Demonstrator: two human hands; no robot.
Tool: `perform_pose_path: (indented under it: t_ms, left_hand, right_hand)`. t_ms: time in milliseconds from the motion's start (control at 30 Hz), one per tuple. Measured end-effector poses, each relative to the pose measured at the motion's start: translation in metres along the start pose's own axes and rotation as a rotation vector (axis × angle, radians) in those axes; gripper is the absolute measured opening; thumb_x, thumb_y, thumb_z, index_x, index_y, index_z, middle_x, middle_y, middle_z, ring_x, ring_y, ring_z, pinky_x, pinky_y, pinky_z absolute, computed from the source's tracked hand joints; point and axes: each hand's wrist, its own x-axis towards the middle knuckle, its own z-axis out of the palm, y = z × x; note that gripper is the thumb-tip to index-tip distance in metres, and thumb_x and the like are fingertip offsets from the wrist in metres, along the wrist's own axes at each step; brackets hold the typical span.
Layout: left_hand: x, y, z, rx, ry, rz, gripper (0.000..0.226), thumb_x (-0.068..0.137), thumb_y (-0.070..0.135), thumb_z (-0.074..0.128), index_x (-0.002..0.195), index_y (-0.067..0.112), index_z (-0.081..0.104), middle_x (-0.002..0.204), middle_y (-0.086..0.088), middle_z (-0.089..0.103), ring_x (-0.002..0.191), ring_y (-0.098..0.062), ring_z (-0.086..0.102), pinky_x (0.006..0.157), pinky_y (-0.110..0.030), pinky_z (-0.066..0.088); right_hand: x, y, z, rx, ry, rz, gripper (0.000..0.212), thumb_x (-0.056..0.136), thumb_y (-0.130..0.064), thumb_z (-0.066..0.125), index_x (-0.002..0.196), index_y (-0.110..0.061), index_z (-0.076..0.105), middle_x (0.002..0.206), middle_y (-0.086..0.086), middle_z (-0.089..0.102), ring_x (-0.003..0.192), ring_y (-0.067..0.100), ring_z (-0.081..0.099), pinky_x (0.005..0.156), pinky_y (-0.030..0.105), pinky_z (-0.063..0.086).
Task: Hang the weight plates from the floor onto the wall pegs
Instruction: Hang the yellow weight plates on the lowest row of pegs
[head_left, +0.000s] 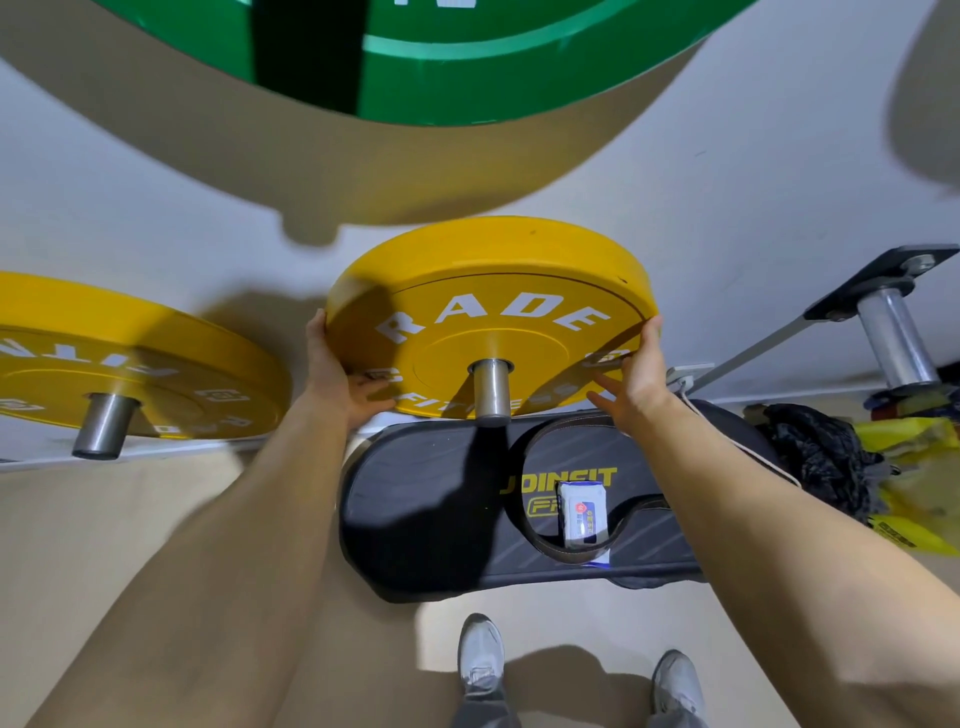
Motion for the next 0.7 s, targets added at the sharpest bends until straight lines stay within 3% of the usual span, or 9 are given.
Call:
perform_pose_path:
  t_ms: [67,133,200,267,333,400,467,533,700]
  left_hand:
    - [-0.002,0.001,-0.001,0.022,0.014,-0.008,0.095,0.08,0.083,0.04,0.152,0.02,0.039,0.146,-0.019,0.048,0.131,-0.04,0.048,0.104,-0.062,0.034]
    - [-0.01,0.003,0.001,0.064,0.031,-0.008,0.098,0.082,0.084,0.037,0.154,0.018,0.035,0.149,-0.016,0.046,0.135,-0.036,0.046,0.107,-0.057,0.032]
    - [-0.022,0.007,0.002,0.144,0.099,0.017,0.088,0.089,0.079,0.033,0.15,0.016,0.039,0.133,-0.009,0.053,0.126,-0.031,0.052,0.097,-0.047,0.038]
    - [-0.031,0.009,0.001,0.234,0.202,0.068,0.074,0.096,0.071,0.034,0.145,0.016,0.045,0.126,-0.009,0.057,0.113,-0.03,0.057,0.092,-0.042,0.042]
    - [-0.039,0.016,-0.005,0.432,0.327,0.129,0.068,0.097,0.063,0.039,0.141,0.012,0.05,0.131,-0.014,0.06,0.114,-0.035,0.059,0.098,-0.043,0.046]
    - [-0.047,0.023,-0.013,0.753,0.395,0.2,0.058,0.099,0.049,0.043,0.131,0.002,0.056,0.128,-0.022,0.061,0.113,-0.04,0.059,0.094,-0.042,0.048]
    - [-0.071,0.029,-0.006,1.098,0.365,0.324,0.045,0.102,0.033,0.042,0.127,-0.001,0.057,0.125,-0.026,0.06,0.114,-0.043,0.057,0.09,-0.043,0.046]
    - [-0.099,0.038,0.0,1.24,0.308,0.422,0.043,0.099,0.037,0.046,0.121,0.003,0.061,0.122,-0.022,0.063,0.113,-0.042,0.057,0.093,-0.043,0.045]
    - [-0.166,0.06,0.008,1.463,0.243,0.555,0.042,0.094,0.046,0.047,0.114,0.013,0.064,0.117,-0.015,0.067,0.106,-0.036,0.061,0.085,-0.04,0.047]
  right_hand:
    - [0.0,-0.001,0.001,-0.017,0.012,0.005,0.093,0.073,-0.093,0.026,0.15,-0.04,0.031,0.143,0.001,0.049,0.11,0.026,0.061,0.07,0.044,0.051]
    - [-0.002,-0.004,-0.001,-0.035,0.024,-0.001,0.079,0.085,-0.084,0.024,0.148,-0.038,0.033,0.143,0.002,0.049,0.115,0.028,0.058,0.078,0.047,0.05]
    - [-0.006,-0.008,-0.004,-0.049,0.056,-0.028,0.063,0.096,-0.069,0.019,0.148,-0.035,0.035,0.145,0.004,0.048,0.119,0.029,0.055,0.081,0.048,0.048]
    - [-0.01,-0.014,-0.006,-0.094,0.104,-0.05,0.061,0.098,-0.062,0.017,0.149,-0.033,0.033,0.148,0.004,0.045,0.123,0.03,0.052,0.086,0.05,0.047]
    - [-0.017,-0.021,-0.008,-0.234,0.149,-0.111,0.066,0.096,-0.06,0.015,0.151,-0.027,0.03,0.153,0.006,0.039,0.132,0.033,0.044,0.101,0.055,0.041]
    - [-0.037,-0.033,-0.007,-0.463,0.169,-0.233,0.066,0.098,-0.054,0.015,0.147,-0.015,0.035,0.151,0.014,0.041,0.129,0.033,0.044,0.106,0.049,0.037]
    - [-0.061,-0.046,-0.004,-0.695,0.141,-0.359,0.054,0.105,-0.042,0.021,0.133,-0.004,0.048,0.139,0.02,0.051,0.119,0.033,0.05,0.098,0.043,0.038]
    - [-0.086,-0.063,0.0,-0.914,0.112,-0.449,0.043,0.105,-0.033,0.031,0.123,-0.001,0.054,0.13,0.023,0.057,0.116,0.038,0.053,0.093,0.043,0.04]
    - [-0.155,-0.102,0.009,-1.185,0.107,-0.624,0.048,0.1,-0.032,0.042,0.138,-0.005,0.054,0.139,0.024,0.054,0.126,0.039,0.051,0.102,0.041,0.042]
